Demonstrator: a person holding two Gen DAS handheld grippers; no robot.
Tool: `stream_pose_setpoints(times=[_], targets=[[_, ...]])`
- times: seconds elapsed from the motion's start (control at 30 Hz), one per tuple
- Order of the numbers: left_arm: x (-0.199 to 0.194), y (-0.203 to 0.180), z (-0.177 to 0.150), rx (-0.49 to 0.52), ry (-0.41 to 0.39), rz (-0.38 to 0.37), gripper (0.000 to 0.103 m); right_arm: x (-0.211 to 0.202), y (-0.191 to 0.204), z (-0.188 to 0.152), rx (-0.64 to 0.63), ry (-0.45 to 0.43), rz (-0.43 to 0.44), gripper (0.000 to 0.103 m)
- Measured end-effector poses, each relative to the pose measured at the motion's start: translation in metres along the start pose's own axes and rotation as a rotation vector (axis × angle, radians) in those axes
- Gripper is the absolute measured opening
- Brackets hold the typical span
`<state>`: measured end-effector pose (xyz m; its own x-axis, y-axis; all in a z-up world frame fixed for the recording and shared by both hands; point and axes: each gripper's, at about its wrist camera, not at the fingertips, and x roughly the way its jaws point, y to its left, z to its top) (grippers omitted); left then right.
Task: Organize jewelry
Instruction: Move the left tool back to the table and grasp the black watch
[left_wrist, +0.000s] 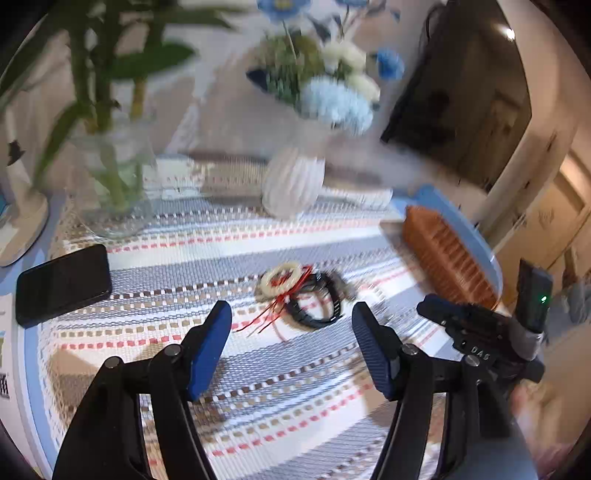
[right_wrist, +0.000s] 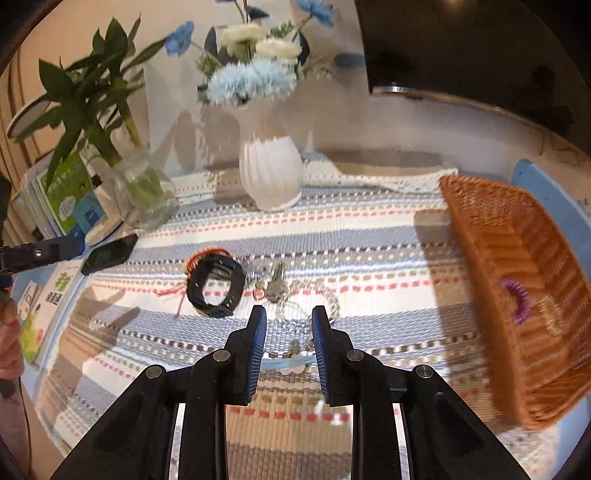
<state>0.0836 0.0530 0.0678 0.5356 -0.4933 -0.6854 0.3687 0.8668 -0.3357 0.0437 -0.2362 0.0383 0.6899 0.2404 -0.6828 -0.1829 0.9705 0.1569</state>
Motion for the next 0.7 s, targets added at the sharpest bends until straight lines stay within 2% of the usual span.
stream_pose_setpoints(times=[0.17,0.27,0.33,0.37,0.5,0.7], targets=[[0.042,-0.012,-0.01,0.126,0.06,0.033,0.062,0.025,-0.006,-0.016,0.004,0.014,0.006,0.025],[0.06,-0.019,-0.011,0.185,0.074,0.048,0.052,0.028,-0.006,-0.016,0.003,0.018,-0.007,0.025],[0.071,-0.018,-0.01,0.2,0.087,0.043,0.041,0.028,-0.005,-0.017,-0.004,0.013,-0.01,0.026],[0.077,-0.018,-0.009,0.2,0.094,0.034,0.04,0.028,-0.004,-0.017,-0.006,0.013,-0.014,0.026],[0.09,-0.015,-0.001,0.187,0.095,0.005,0.038,0.028,-0.002,-0.018,-0.017,0.006,-0.015,0.026],[0.099,-0.021,0.005,0.208,0.109,0.007,0.037,0.029,0.002,-0.018,-0.033,0.015,-0.013,0.027]])
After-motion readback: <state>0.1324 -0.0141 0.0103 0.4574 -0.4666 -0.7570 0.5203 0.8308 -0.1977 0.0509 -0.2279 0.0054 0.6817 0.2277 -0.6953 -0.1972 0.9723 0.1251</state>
